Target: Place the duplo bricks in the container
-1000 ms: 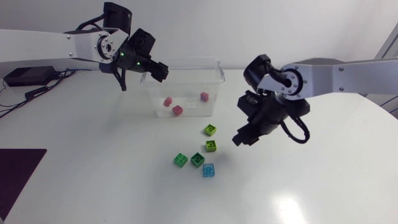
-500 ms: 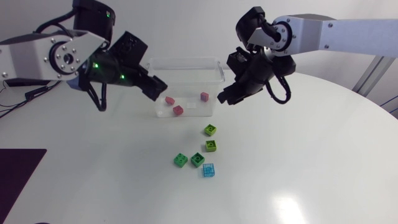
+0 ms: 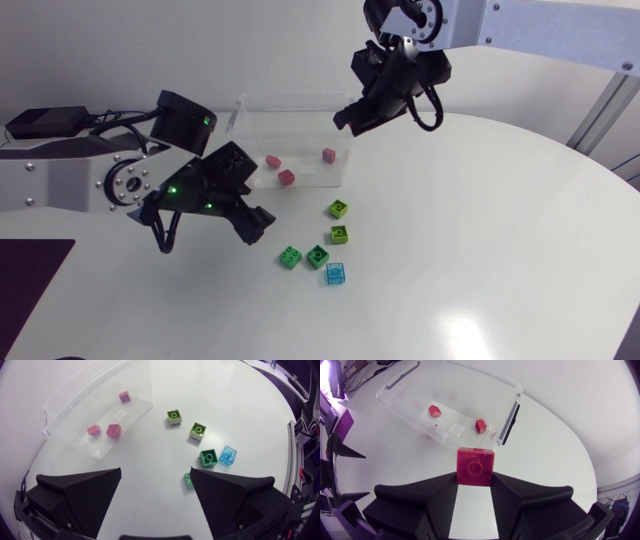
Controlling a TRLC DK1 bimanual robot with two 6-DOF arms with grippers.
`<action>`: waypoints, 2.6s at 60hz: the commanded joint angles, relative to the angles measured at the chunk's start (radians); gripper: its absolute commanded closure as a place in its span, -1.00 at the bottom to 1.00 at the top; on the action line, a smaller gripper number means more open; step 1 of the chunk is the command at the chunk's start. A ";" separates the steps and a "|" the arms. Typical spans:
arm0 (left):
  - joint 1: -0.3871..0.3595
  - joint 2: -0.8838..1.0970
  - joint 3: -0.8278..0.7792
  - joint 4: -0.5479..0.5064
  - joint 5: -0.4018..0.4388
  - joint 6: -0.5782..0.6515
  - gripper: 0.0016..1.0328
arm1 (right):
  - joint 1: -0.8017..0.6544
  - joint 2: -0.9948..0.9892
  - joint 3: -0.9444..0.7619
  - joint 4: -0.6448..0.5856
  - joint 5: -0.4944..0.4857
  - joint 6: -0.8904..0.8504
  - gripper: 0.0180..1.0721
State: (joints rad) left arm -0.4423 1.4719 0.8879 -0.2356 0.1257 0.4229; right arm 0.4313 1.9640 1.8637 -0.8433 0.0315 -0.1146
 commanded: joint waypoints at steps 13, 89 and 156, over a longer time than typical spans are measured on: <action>-0.019 -0.018 -0.081 0.041 0.006 0.022 -0.86 | 0.015 0.128 0.201 -0.086 0.013 0.038 0.26; -0.138 0.248 0.029 -0.007 -0.020 -0.049 -0.86 | 0.021 -0.241 -0.393 0.131 0.045 0.043 -0.93; -0.141 0.245 0.071 -0.041 -0.063 -0.115 0.41 | 0.149 -0.185 -0.745 0.349 -0.012 -0.005 -0.91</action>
State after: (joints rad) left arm -0.5964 1.7947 0.9813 -0.2642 0.0689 0.3138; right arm 0.5800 1.7275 1.1110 -0.5018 0.0231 -0.1162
